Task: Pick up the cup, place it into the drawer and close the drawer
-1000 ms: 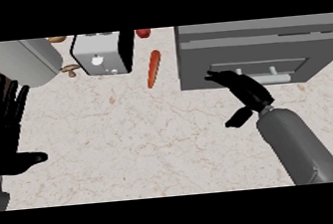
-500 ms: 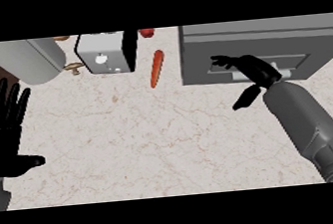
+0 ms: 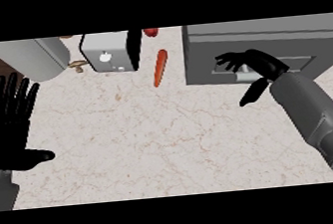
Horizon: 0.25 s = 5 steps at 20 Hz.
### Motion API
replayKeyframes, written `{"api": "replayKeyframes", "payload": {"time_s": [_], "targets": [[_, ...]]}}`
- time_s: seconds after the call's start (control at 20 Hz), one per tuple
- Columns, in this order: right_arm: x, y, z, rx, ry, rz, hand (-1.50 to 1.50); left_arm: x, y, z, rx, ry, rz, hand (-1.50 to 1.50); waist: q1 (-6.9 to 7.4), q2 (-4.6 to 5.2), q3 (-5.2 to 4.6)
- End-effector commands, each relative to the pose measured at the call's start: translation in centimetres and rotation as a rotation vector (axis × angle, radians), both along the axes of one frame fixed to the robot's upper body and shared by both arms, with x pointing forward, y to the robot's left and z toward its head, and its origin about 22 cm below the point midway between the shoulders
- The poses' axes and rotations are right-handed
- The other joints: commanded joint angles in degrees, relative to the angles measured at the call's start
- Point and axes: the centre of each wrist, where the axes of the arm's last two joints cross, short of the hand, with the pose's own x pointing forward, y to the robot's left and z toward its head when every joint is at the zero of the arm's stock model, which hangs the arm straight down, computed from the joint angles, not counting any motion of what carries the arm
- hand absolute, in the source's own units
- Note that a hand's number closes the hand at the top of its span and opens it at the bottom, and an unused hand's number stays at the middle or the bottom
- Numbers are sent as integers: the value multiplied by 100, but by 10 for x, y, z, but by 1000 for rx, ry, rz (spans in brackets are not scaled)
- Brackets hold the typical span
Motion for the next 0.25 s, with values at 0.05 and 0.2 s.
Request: {"api": "replayKeyframes", "payload": {"time_s": [0.05,0.2], "targets": [[9,-25,24,-74,-10,-138,-150,10,1,3,5,-15,12,-150,61,225,63],[11,-11,21,-32,-5,-138,-150,-2,-11,-14,13,-13,-12,-150,149,218,64]]}}
